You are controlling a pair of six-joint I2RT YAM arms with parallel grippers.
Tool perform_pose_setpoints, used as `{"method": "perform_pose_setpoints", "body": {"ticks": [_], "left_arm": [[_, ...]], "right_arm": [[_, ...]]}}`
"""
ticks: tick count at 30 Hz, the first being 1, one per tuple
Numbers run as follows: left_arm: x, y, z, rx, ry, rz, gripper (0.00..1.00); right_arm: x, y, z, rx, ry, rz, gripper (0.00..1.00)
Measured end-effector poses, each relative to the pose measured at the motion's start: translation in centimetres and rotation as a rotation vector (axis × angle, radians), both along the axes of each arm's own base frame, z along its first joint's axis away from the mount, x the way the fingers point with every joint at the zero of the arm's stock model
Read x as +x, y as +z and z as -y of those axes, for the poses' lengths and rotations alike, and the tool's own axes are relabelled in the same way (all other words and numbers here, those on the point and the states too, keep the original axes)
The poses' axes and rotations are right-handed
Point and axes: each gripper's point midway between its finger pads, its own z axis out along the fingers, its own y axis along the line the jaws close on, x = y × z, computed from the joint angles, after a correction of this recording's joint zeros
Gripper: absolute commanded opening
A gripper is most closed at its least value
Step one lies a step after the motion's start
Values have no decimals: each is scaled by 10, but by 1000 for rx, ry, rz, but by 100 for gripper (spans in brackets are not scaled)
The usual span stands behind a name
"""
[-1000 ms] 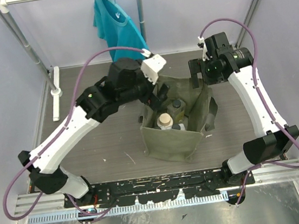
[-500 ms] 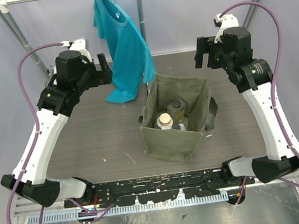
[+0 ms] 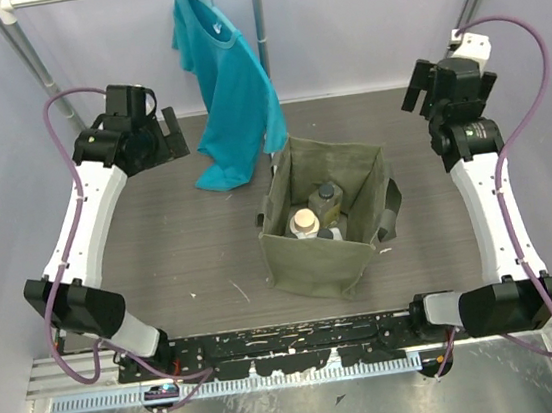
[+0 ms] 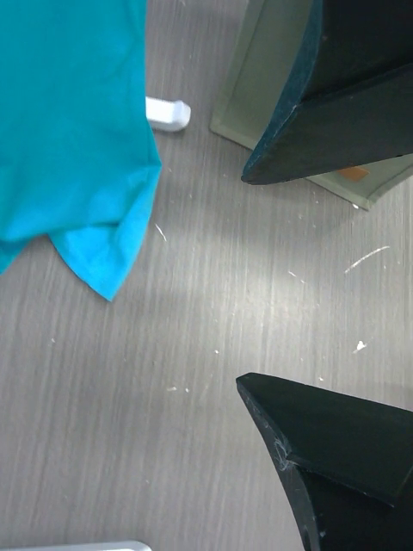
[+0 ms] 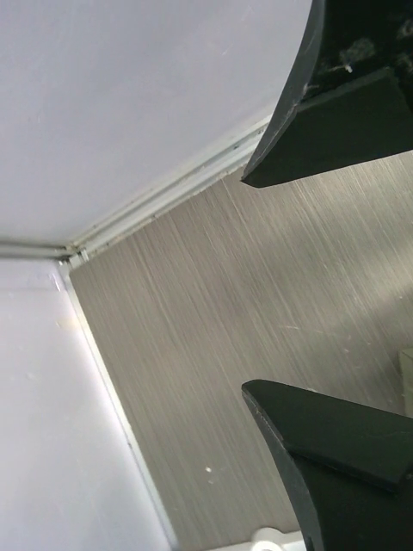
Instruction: Place the personal care products into the canvas bag
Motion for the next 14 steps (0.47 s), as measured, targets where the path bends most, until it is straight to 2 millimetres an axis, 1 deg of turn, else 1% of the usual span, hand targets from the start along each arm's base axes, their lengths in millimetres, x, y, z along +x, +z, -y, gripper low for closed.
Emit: {"method": "perform_pose_setpoints", "body": {"ticks": [2,5,9,14], "left_arm": [[-3,-9,-5,27,18,-37,98],[-6,-9,-11,50,36,-44,98],[-6,-5,-14,64,38,-33,98],[-5,2,-14,67,34,-15,98]], "right_arm": [[0,3,13,5,-36,15,100],[-1,6,27,7,-72,34,100],[-1,8,35,13,-85,43,100],[-1,9,38,20,-88,49,100]]}}
